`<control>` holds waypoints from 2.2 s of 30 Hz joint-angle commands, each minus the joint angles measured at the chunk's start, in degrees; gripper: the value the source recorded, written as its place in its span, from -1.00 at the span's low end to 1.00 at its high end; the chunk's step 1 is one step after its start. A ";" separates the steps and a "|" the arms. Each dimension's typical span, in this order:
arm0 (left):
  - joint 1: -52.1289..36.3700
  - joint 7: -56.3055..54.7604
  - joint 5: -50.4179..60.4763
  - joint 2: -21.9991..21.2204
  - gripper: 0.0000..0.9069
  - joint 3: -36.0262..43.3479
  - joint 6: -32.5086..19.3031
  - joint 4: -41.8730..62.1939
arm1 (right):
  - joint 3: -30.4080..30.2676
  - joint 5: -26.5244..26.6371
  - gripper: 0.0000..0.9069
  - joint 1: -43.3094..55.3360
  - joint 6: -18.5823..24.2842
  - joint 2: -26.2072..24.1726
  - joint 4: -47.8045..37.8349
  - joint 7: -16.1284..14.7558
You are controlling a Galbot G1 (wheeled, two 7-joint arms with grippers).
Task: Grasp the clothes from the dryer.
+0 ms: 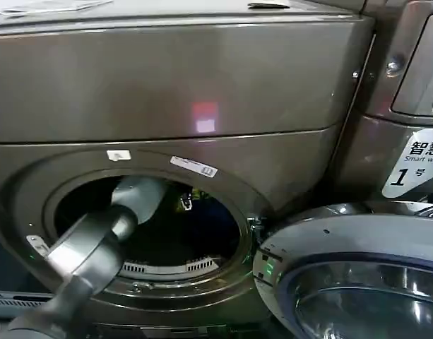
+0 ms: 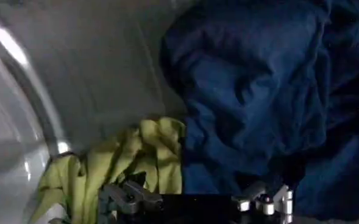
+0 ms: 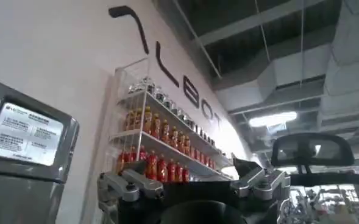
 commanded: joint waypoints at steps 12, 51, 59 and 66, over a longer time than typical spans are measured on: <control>2.05 -0.86 -0.75 -0.96 1.00 1.66 -0.17 -0.01 | -1.21 -1.34 1.00 0.80 0.35 0.28 -0.14 -0.21; 4.54 -5.72 -7.47 0.31 -1.00 -5.98 -0.72 -4.59 | -1.04 -1.53 1.00 0.88 0.88 0.60 -0.70 -0.34; 9.02 -12.38 -9.51 2.08 -1.00 -21.47 -2.29 -9.83 | -1.09 -1.61 1.00 1.02 0.84 0.56 -0.48 -0.26; 17.06 -24.56 -19.11 5.00 -1.00 -32.11 -3.63 -20.51 | -0.81 -1.58 1.00 0.96 0.85 0.35 -0.40 -0.21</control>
